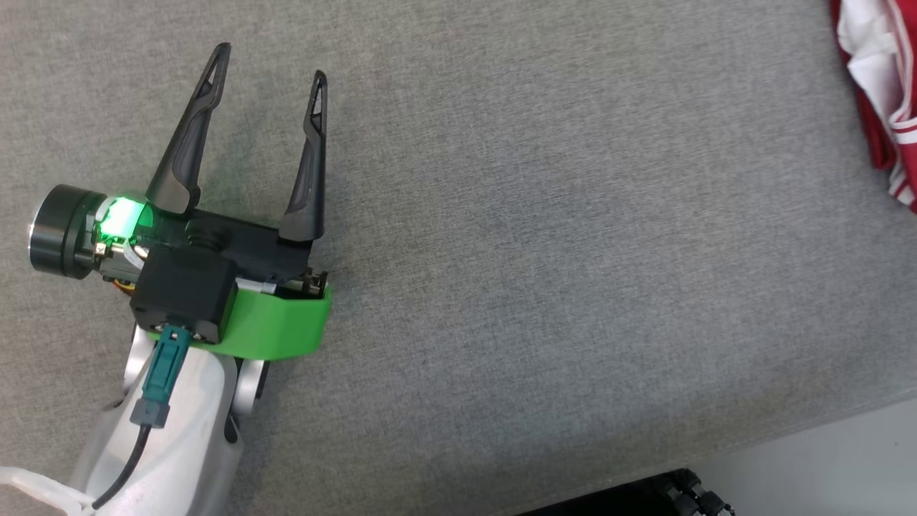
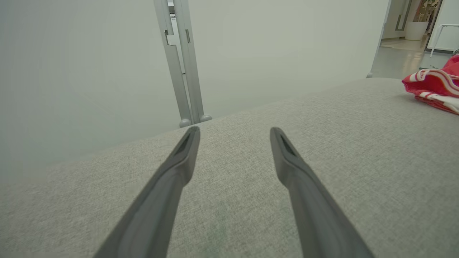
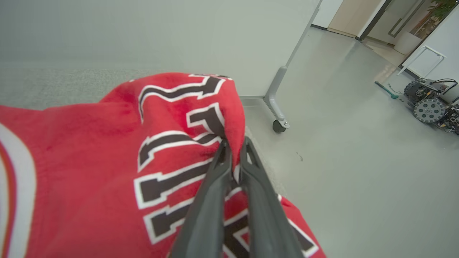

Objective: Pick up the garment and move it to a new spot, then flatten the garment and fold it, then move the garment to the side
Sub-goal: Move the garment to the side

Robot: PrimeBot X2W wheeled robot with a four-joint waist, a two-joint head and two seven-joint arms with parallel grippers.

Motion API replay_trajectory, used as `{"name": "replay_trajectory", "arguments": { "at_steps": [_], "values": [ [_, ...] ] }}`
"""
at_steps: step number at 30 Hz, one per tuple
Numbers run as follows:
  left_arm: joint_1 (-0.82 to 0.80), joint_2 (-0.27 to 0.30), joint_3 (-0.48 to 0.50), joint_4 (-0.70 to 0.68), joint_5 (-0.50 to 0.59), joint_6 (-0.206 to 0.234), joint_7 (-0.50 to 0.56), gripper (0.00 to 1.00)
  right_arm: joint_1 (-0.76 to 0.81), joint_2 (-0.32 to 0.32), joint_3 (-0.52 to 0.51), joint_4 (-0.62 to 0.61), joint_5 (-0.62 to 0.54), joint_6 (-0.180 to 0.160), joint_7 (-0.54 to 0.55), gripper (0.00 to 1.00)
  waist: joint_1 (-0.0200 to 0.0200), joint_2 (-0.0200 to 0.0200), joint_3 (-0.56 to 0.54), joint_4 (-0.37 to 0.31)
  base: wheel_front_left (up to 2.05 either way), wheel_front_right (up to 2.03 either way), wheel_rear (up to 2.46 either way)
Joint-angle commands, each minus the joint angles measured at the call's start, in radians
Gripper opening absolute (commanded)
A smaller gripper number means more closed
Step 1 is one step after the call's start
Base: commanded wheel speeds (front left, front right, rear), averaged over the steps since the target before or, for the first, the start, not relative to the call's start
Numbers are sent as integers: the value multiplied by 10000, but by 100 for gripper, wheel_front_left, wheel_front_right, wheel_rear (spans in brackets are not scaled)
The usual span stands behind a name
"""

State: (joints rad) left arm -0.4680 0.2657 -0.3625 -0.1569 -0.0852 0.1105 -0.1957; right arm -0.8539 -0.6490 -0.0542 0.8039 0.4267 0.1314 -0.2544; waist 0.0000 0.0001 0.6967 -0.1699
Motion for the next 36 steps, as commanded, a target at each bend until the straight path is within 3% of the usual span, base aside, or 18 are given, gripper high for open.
{"name": "replay_trajectory", "arguments": {
  "at_steps": [1, 2, 6, 10, 16, 24, 36],
  "values": [
    [-208, 78, 8, 16, 108, 38, -37, 100, -174, 84, -117, 97, -223, -14, -81, 95, 0, -1, 278, 139, 0, 0, 0],
    [-181, 83, 9, 57, 89, 53, -46, 100, -160, 129, -178, 120, -360, -14, -101, 100, 0, -1, 229, 117, 0, 0, 0],
    [75, 40, -18, 312, -49, 116, -89, 100, 415, 573, -862, -455, -903, -14, -104, 100, 0, -1, -223, 3, 0, 0, 0],
    [480, -38, 49, 597, -208, 244, -193, 100, 1503, 1266, -1591, -1854, -1237, -14, -109, 100, 0, -1, -939, -117, 0, 0, 0],
    [1296, -28, 306, 961, -563, 559, -308, 100, 3565, 2513, -1841, -4327, -1593, -14, -108, 100, 0, -1, -2095, -278, 0, 0, 0],
    [2505, -77, 686, 1218, -976, 1032, -382, 100, 5895, 3872, -1250, -6755, -1802, -14, -105, 100, 0, -1, -3398, -159, 0, 0, 0],
    [3765, -379, 927, 1748, -1533, 1407, -533, 100, 8155, 5061, -78, -8470, -2164, -14, 252, 100, 0, -1, -4870, 802, 0, 0, 0]
  ]
}}
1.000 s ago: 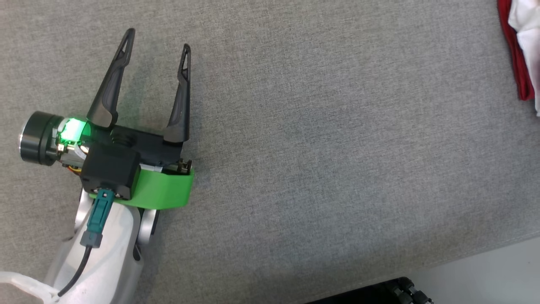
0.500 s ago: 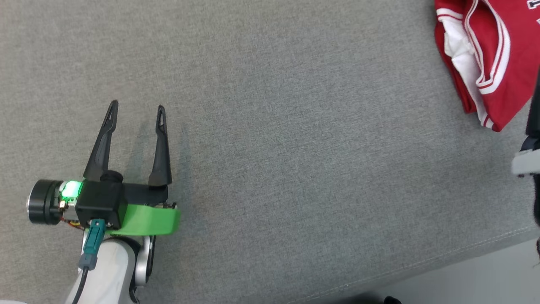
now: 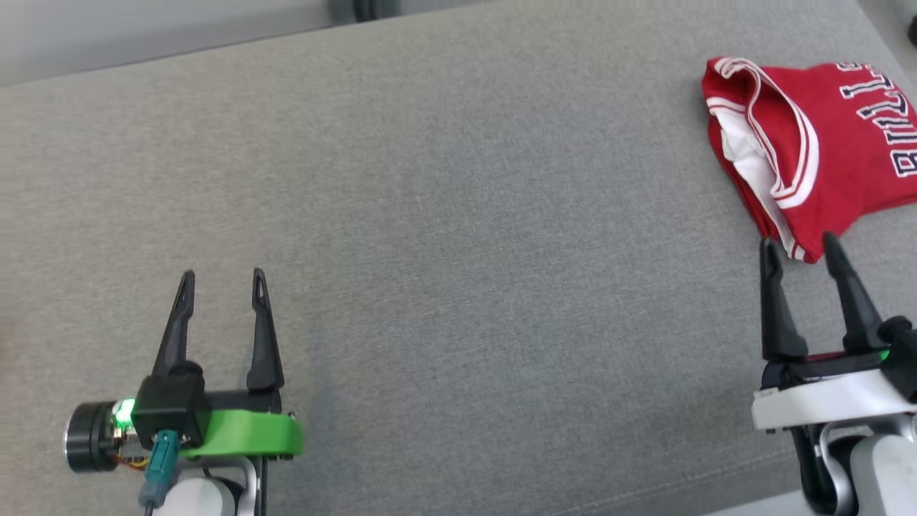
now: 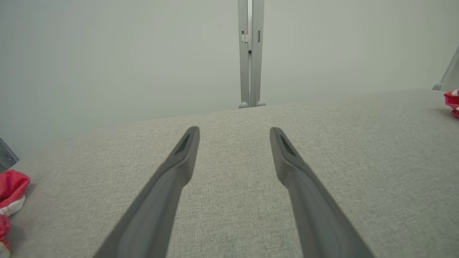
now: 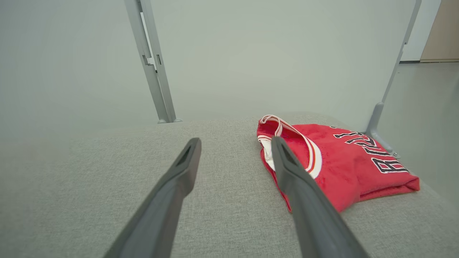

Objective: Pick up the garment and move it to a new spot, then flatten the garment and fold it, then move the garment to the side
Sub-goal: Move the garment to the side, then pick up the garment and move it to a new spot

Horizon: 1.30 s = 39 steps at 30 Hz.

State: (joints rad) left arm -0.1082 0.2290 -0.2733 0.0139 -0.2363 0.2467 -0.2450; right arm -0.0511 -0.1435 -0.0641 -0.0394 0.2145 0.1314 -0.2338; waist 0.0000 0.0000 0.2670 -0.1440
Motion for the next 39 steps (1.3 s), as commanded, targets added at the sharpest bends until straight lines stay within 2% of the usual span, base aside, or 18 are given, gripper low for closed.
{"name": "replay_trajectory", "arguments": {
  "at_steps": [1, 11, 27, 39],
  "values": [
    [253, -30, 55, 68, -76, 66, -44, 100, 221, 53, 66, -125, -40, -14, 85, 100, 0, 0, -657, 627, 0, 0, 0],
    [997, 81, 132, 485, -339, -44, -120, 100, 1208, 287, 244, -769, -231, -14, 694, 100, 0, 0, -1425, 1382, 0, 0, 0],
    [1700, 187, -125, 731, -451, -121, -77, 100, 2248, 476, 293, -1347, -451, -14, 1278, 100, 0, 0, -2297, 1439, 0, 0, 0],
    [1708, 222, -265, 830, -494, -96, -51, 100, 2526, 500, 247, -1540, -475, -14, 1483, 100, 0, 0, -2514, 1427, 0, 0, 0]
  ]
}}
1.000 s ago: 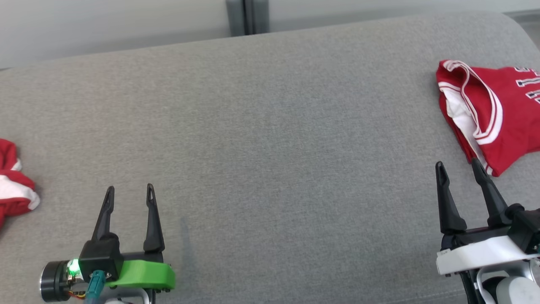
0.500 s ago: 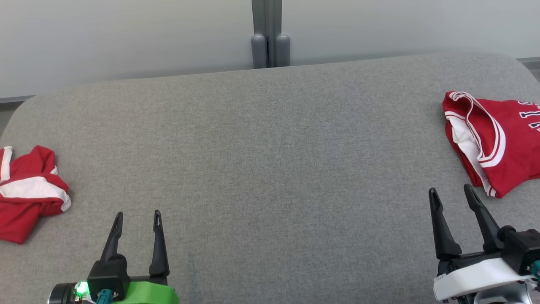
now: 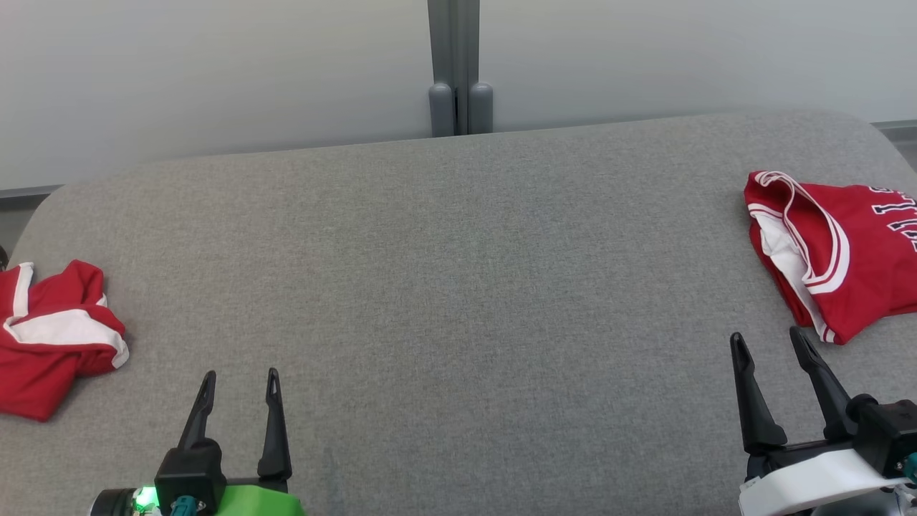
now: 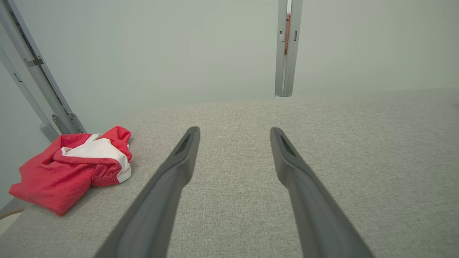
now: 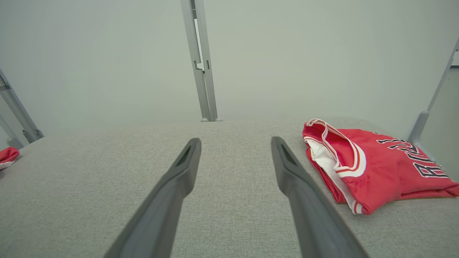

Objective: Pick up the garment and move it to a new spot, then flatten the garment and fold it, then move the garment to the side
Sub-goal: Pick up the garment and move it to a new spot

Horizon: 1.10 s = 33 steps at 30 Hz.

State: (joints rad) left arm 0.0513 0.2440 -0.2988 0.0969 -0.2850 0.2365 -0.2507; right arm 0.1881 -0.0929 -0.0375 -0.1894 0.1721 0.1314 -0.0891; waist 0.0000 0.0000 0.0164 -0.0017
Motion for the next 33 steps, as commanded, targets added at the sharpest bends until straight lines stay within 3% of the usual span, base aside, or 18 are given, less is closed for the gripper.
{"name": "replay_trajectory", "arguments": {
  "at_steps": [1, 9, 23, 33],
  "values": [
    [108, 75, -22, 2, -3, 9, 8, 100, 137, -6, -25, -40, -46, -14, 35, 100, 0, 0, -15, 8, 0, 0, 0],
    [-249, 16, -66, 59, -37, -35, -35, 100, 241, -18, -119, -101, 15, -14, 55, 100, 0, 0, 31, 510, 0, 0, 0],
    [-1262, -333, 85, 554, -69, -312, -146, 100, -248, -166, 223, -444, 50, -14, 232, 100, 0, 0, 471, 3413, 0, 0, 0],
    [-1643, -696, 718, 553, 142, -654, -143, 100, -636, -328, 302, -737, -82, -14, 417, 100, 0, 0, 1088, 4490, 0, 0, 0]
  ]
}}
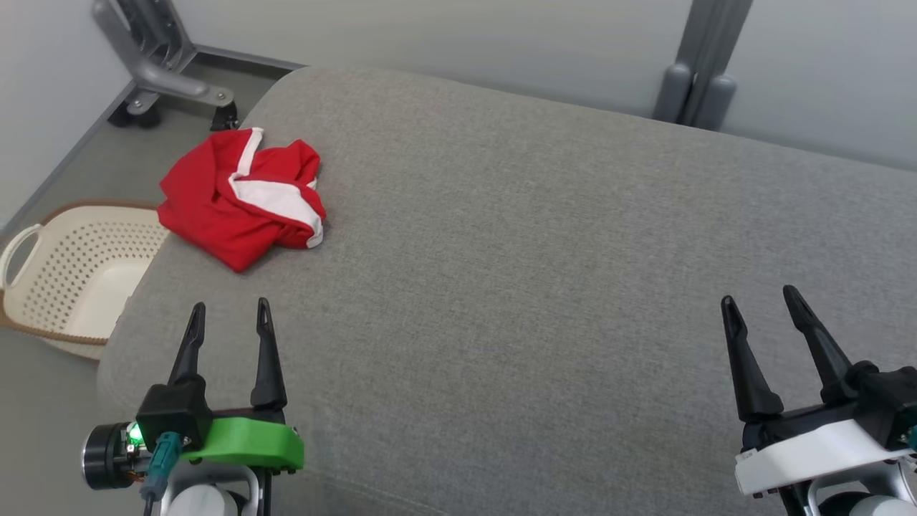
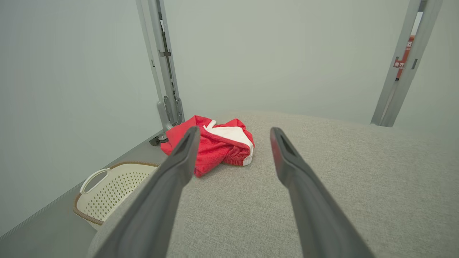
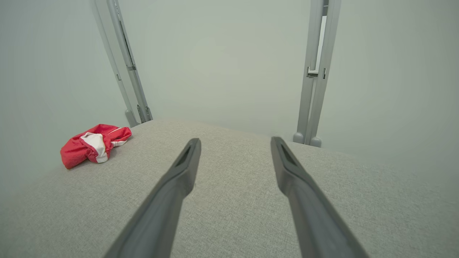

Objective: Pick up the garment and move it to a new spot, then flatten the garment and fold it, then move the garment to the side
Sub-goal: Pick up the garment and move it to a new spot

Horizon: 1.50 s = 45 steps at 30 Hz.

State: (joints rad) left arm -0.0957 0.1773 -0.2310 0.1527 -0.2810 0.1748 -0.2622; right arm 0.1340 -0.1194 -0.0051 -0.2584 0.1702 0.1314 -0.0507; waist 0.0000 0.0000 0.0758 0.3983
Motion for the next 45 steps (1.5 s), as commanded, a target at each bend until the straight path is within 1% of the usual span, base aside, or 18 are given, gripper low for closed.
{"name": "replay_trajectory", "arguments": {
  "at_steps": [1, 5, 9, 13, 16, 20, 23, 27, 31, 32, 33, 34, 38, 41, 45],
  "values": [
    [-241, -82, 122, -10, 115, -75, -28, 100, -156, -94, -14, -83, -68, -14, 61, 100, 0, 0, 598, 497, 0, 0, 0],
    [-732, -385, 511, 129, 100, -266, -27, 100, -456, -293, 55, -367, -110, -14, 320, 100, 0, 0, 1347, 383, 0, 0, 0],
    [-1752, -618, 1021, 784, -65, -597, -28, 100, -808, -603, 104, -800, -203, -14, 676, 100, 0, 0, 2388, 41, 0, 0, 0],
    [-3067, -750, 1480, 2148, -273, -1047, -18, 100, -1140, -897, 24, -1231, -227, -14, 1018, 100, 0, 0, 3399, -392, 0, 0, 0],
    [-4038, -762, 1743, 3524, -370, -1444, -15, 100, -1331, -1097, -135, -1501, -215, -14, 1197, 100, 0, 0, 4022, -691, 0, 0, 0],
    [-5285, -688, 1990, 5633, -508, -1894, -18, 100, -1523, -1235, -294, -1740, -200, -14, 1319, 100, 0, 0, 4623, -1006, 0, 0, 0],
    [-6071, -572, 2227, 7099, -611, -2081, -17, 100, -1640, -1300, -317, -1831, -177, -13, 1327, 100, 0, 0, 4944, -1215, 0, 0, 0],
    [-6756, -312, 2696, 8207, -739, -2099, -17, 100, -1733, -1330, -345, -1874, -166, -13, 1289, 100, 0, 0, 5196, -1421, 0, 0, 0],
    [-7068, -54, 3117, 8851, -845, -2131, -6, 100, -1748, -1340, -398, -1888, -177, -13, 1267, 100, 0, 0, 5303, -1526, 0, 0, 0],
    [-7087, -7, 3158, 9005, -841, -2188, 0, 96, -1757, -1345, -395, -1882, -173, -13, 1255, 100, 0, 0, 5310, -1546, 0, 0, 0],
    [-7102, 31, 3201, 9180, -841, -2249, 6, 40, -1763, -1344, -409, -1858, -177, -14, 1254, 100, 0, 0, 5308, -1561, 0, 0, 0],
    [-7104, 56, 3242, 9273, -842, -2278, 9, 0, -1765, -1333, -436, -1839, -195, -14, 1242, 100, 0, 0, 5298, -1563, 0, 0, 0],
    [-6743, 259, 3445, 8905, -557, -2189, 18, 0, -1778, -1245, -403, -1718, -235, -13, 1123, 100, 0, 0, 5036, -1558, 0, 0, 0],
    [-6189, 323, 3720, 8028, -295, -1975, -6, 0, -1800, -1148, -275, -1515, -206, -13, 935, 100, 0, 0, 4581, -1582, 0, 0, 0],
    [-5170, 215, 4099, 6594, 172, -1724, -15, 0, -1778, -983, -18, -1092, -135, -13, 624, 100, 0, 0, 3729, -1662, 0, 0, 0]
  ]
}}
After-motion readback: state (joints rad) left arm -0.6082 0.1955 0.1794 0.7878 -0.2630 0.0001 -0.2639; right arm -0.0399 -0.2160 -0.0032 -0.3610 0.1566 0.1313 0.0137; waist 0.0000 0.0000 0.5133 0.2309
